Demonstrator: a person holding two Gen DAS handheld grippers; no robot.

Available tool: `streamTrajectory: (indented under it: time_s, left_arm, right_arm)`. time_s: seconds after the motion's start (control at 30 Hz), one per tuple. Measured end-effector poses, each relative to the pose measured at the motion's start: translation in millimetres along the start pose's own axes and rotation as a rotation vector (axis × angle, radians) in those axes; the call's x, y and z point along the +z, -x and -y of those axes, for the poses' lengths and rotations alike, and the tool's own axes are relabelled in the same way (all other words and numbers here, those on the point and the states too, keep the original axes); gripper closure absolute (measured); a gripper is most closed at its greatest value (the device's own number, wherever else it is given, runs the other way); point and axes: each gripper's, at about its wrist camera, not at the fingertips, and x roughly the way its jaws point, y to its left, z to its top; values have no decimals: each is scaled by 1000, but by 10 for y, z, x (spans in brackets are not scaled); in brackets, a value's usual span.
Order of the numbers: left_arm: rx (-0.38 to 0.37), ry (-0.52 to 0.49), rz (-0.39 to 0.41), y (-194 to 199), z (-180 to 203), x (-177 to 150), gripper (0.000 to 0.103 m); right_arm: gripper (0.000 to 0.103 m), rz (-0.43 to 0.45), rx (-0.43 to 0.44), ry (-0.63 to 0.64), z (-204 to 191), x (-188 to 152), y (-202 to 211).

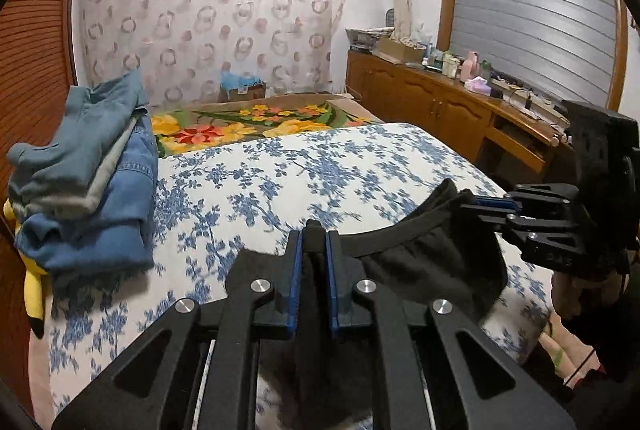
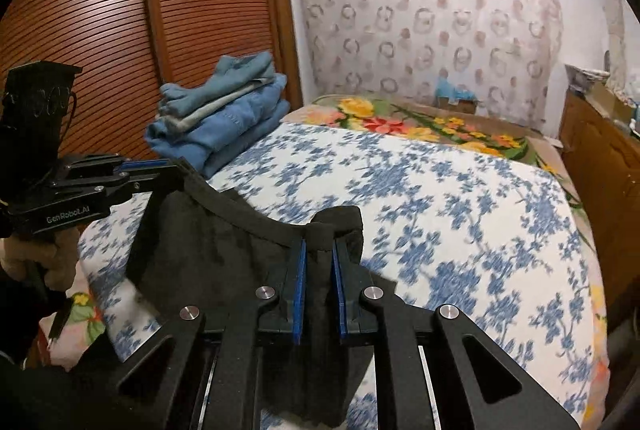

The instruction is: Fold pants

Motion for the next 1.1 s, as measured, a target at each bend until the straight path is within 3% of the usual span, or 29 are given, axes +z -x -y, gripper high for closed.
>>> streamTrajectory:
  time_s: [0.23, 0.37, 0.47, 0.53, 0.67, 1.1]
  left_arm:
    - [23, 0, -92, -434, -112, -41, 90]
    - [32, 20, -125, -463, -143, -150, 81]
    - [39, 46, -137, -413, -198, -213, 65]
    - [38, 59, -127, -353, -217, -234, 48]
    - [31, 68, -113, -203, -228, -301, 47]
    - [21, 46, -171, 21, -68, -698, 47]
  right_arm:
    - [91, -118, -78, -12, -5, -63, -415]
    - [91, -156, -86, -16, -19, -78, -532]
    - [82, -172, -95, -28, 5, -48, -569]
    - [78, -158, -96, -40, 30, -33, -537]
    - [68, -127, -109, -62, 66, -16, -384]
    - [67, -138, -61, -102, -10, -434, 170]
